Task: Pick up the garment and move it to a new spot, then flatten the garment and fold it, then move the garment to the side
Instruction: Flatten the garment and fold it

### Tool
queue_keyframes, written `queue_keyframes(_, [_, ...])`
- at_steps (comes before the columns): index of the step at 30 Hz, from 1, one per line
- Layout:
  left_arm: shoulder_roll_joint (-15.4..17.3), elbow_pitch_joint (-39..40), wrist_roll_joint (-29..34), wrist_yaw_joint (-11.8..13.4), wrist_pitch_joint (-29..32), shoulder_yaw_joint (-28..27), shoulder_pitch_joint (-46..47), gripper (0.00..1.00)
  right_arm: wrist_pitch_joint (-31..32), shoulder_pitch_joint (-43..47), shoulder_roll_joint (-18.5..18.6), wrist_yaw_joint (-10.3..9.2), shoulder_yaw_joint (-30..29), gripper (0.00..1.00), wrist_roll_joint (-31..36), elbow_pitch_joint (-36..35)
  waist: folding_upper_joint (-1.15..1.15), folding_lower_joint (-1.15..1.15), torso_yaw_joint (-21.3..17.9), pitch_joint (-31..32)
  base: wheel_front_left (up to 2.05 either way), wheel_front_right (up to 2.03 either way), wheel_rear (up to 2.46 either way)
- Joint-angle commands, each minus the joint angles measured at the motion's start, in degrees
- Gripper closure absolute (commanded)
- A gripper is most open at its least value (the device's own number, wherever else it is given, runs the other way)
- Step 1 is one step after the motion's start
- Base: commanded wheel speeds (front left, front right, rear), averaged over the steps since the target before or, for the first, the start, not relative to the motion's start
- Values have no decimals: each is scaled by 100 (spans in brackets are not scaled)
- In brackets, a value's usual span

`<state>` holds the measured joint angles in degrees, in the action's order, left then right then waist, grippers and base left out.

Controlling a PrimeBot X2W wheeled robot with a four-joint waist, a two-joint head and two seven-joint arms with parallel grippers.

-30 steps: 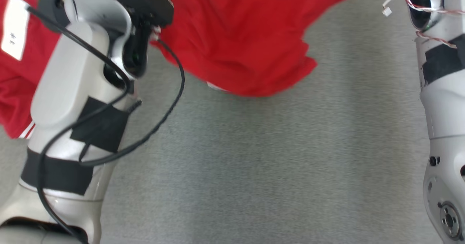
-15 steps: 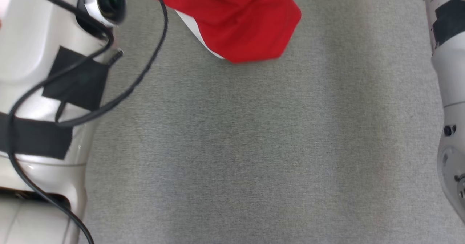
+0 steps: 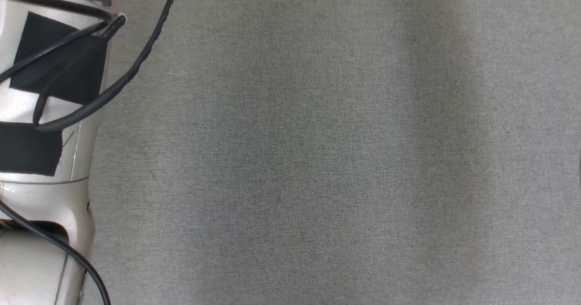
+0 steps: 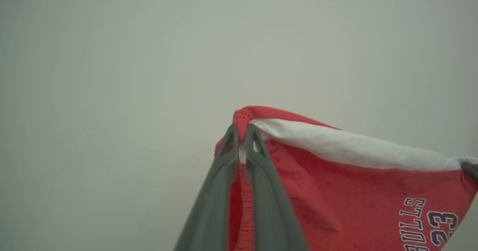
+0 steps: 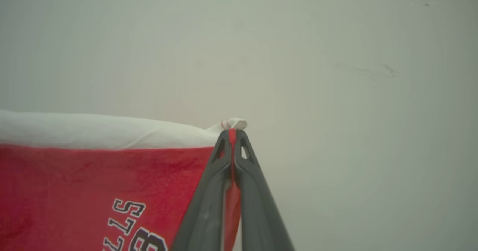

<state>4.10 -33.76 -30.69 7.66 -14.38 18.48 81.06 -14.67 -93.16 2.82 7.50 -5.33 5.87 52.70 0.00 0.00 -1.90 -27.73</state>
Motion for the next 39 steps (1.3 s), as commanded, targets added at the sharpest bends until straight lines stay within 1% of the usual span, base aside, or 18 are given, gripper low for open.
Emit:
queue_keyframes(1, [18, 32, 4, 19, -51, -67, 8, 100, -39, -25, 14, -2, -17, 100, 91, -103, 0, 0, -32, -51, 0, 0, 0])
queue_keyframes(4, [-21, 177, 45, -28, -82, -165, 6, 100, -49, -37, 12, -2, 52, 100, 209, -757, 0, 0, -37, -158, 0, 0, 0])
queue_keyframes(7, [-55, 205, 134, -93, -92, -172, -124, 100, -39, 263, 15, -2, 127, 100, 346, -1056, 0, 0, -45, -282, 0, 0, 0])
queue_keyframes(10, [-59, 140, 220, -170, -93, -152, -246, 100, -43, 408, 12, -2, 215, 100, 390, -1056, 0, 0, -36, -391, 0, 0, 0])
queue_keyframes(13, [-83, -40, 197, -299, -93, -81, -330, 100, -44, 622, 16, -2, 317, 100, 381, -976, 0, 0, -6, -436, 0, 0, 0])
queue_keyframes(16, [-92, -224, 114, -373, -95, -70, -437, 100, -44, 799, 20, -2, 428, 100, 314, -998, 0, 0, 40, -414, 0, 0, 0])
queue_keyframes(19, [-98, -464, 17, -492, -94, -1, -542, 100, -44, 1074, 41, -2, 698, 100, 210, -989, 0, 0, 98, -312, 0, 0, 0])
queue_keyframes(23, [-107, -732, -188, -619, 88, 149, -831, 100, -45, 1419, 176, -2, 1098, 100, -119, -1036, 0, 0, 203, -46, 0, 0, 0])
queue_keyframes(24, [-106, -781, -191, -616, 165, 197, -927, 100, -42, 1526, 193, -2, 1217, 100, -222, -1018, 0, 0, 218, 40, 0, 0, 0])
queue_keyframes(25, [-106, -781, -191, -616, 165, 197, -927, 100, -42, 1526, 193, -2, 1217, 100, -222, -1018, 0, 0, 218, 40, 0, 0, 0])
queue_keyframes(28, [-104, -862, -171, -681, 315, 418, -1269, 100, 165, 1882, 296, -2, 1603, 100, -628, -1025, 0, 0, 306, 318, 0, 0, 0])
queue_keyframes(29, [-107, -877, -150, -714, 354, 561, -1544, 100, 394, 2171, 437, -3, 1848, 100, -915, -1145, 0, 0, 373, 505, 0, 0, 0])
queue_keyframes(31, [-110, -876, -126, -761, 408, 697, -1800, 100, 621, 2524, 586, -2, 2083, 100, -1204, -1378, 0, 0, 420, 674, 0, 0, 0])
queue_keyframes(33, [-102, -856, -151, -749, 469, 783, -2095, 100, 889, 2946, 773, -2, 2252, 100, -1483, -1684, 0, 0, 474, 852, 0, 0, 0])
queue_keyframes(35, [-82, -779, -159, -769, 536, 862, -2357, 100, 1198, 3403, 976, -2, 2349, 100, -1779, -2063, 0, 0, 514, 1001, 0, 0, 0])
queue_keyframes(39, [76, -508, -134, -858, 652, 1041, -2963, 100, 1789, 4365, 1307, -2, 2402, 100, -2290, -2921, 0, 0, 534, 1254, 0, 0, 0])
